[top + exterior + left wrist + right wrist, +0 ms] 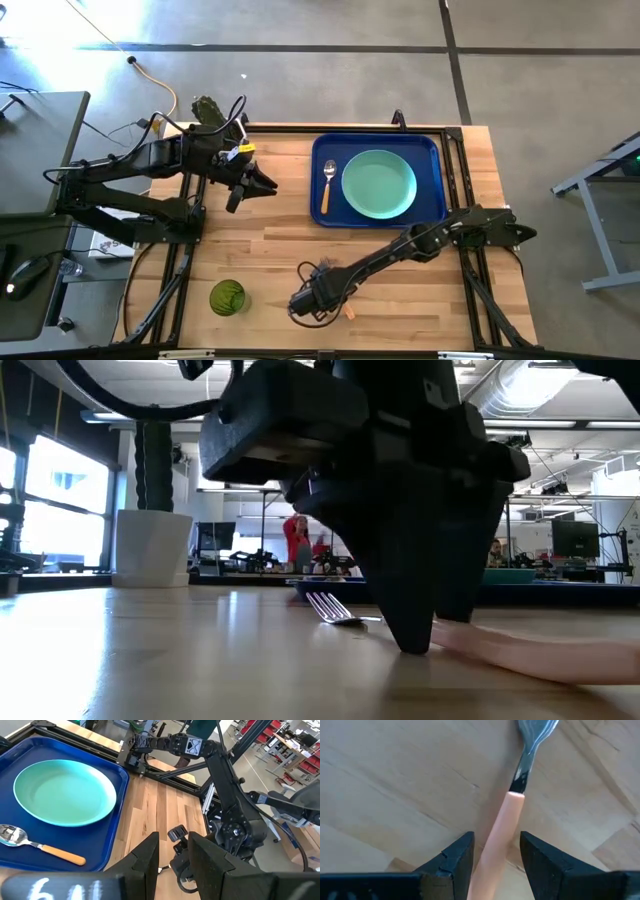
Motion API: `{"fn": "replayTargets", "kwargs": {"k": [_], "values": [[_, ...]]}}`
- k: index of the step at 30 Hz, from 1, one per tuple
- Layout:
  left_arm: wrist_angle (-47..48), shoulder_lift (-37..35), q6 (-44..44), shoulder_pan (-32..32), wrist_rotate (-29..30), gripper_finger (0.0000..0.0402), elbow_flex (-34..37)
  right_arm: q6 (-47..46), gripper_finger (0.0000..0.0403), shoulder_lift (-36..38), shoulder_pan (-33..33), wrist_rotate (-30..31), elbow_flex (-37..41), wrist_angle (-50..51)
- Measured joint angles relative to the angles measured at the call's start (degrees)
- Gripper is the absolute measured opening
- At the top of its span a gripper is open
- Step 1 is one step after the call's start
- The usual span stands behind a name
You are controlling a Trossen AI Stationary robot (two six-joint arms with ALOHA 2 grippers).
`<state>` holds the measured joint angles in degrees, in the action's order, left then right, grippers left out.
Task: Pick and place plate/cup/fork/spoon on tray
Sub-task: Put the fork on the left side of the light green plate on the blue tray
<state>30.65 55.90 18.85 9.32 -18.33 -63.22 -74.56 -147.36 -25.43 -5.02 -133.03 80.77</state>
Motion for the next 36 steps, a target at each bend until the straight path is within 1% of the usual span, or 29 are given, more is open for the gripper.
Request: {"fn": "replayTargets", "kwargs": {"k": [4,6,8,11,15,18,26,28,32,36], "values": [[0.00,0.00,0.00,0.00,0.00,0.0094,0.00,1.23,0.0152,-0.79,0.34,-2.05,-0.19,-0.63],[0.00,0.00,0.02,0.00,0.00,0.0094,0.00,1.28,0.0145,-1.01,0.47,-3.01,-0.22,-0.89],[0.00,0.00,0.02,0.00,0.00,0.0094,0.00,1.25,0.0129,-1.03,0.35,-2.91,-0.22,-1.31],[0.06,0.00,0.02,0.03,0.00,0.0094,0.00,0.13,0.0096,-1.10,0.43,-3.31,-0.22,-1.90],[1.65,0.00,0.02,0.03,0.02,0.0094,0.00,-0.66,0.0051,-1.21,1.03,-5.34,-0.18,-2.07],[3.23,0.00,-0.02,0.03,0.02,0.0094,0.00,-1.55,0.0030,-1.19,1.38,-5.11,-0.16,-2.05],[4.22,0.02,-1.03,0.03,0.04,0.0094,0.00,-0.15,0.0030,-0.58,2.76,-6.55,0.08,-2.09],[4.20,0.02,-1.05,0.03,0.04,0.0094,0.00,-0.04,0.0030,-0.19,3.17,-6.20,0.18,-2.16],[4.22,0.02,-1.05,0.03,0.04,0.0094,0.00,0.02,0.0030,0.75,4.77,-2.63,0.26,-2.63],[4.22,0.02,-1.06,0.03,0.05,0.0094,0.00,0.26,0.0030,1.22,5.97,-2.52,0.24,-3.60]]}}
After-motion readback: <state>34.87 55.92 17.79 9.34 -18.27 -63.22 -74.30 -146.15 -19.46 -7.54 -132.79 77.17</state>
